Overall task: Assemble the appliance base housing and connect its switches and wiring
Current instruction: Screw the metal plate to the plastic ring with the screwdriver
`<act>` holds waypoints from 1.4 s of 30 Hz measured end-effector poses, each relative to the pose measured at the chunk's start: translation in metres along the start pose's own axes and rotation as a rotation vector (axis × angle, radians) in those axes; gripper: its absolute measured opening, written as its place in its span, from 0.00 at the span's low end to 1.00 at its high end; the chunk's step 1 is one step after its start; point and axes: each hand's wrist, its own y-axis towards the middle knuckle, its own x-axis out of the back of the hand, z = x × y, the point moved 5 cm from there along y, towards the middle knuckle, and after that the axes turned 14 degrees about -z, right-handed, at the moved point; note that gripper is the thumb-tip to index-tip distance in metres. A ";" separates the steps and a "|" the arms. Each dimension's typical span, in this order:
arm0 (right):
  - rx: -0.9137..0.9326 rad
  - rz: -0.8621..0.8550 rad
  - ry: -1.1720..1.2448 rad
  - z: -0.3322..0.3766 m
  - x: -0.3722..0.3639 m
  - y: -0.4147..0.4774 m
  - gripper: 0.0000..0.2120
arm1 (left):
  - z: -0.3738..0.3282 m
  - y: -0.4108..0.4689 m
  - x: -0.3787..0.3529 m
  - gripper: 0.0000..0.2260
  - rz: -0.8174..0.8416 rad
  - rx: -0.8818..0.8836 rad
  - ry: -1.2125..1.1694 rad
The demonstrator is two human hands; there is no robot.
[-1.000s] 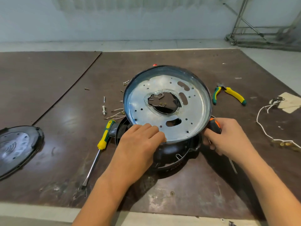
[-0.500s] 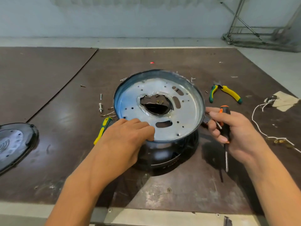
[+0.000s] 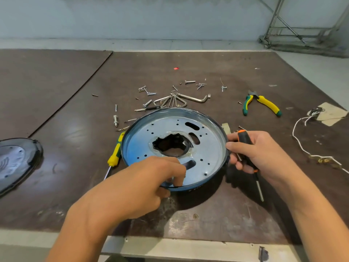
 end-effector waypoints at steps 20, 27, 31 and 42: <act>0.419 -0.056 -0.048 0.051 -0.003 -0.032 0.04 | -0.025 0.026 -0.027 0.17 -0.229 -0.160 0.213; 0.507 0.078 -0.103 0.060 -0.037 -0.048 0.09 | -0.020 0.027 -0.025 0.19 -0.206 -0.156 0.171; 0.551 0.070 -0.341 0.056 -0.036 -0.046 0.06 | -0.019 0.026 -0.026 0.21 -0.194 -0.167 0.154; 0.513 -0.019 -0.631 0.051 -0.043 -0.046 0.09 | -0.018 0.028 -0.027 0.19 -0.214 -0.179 0.120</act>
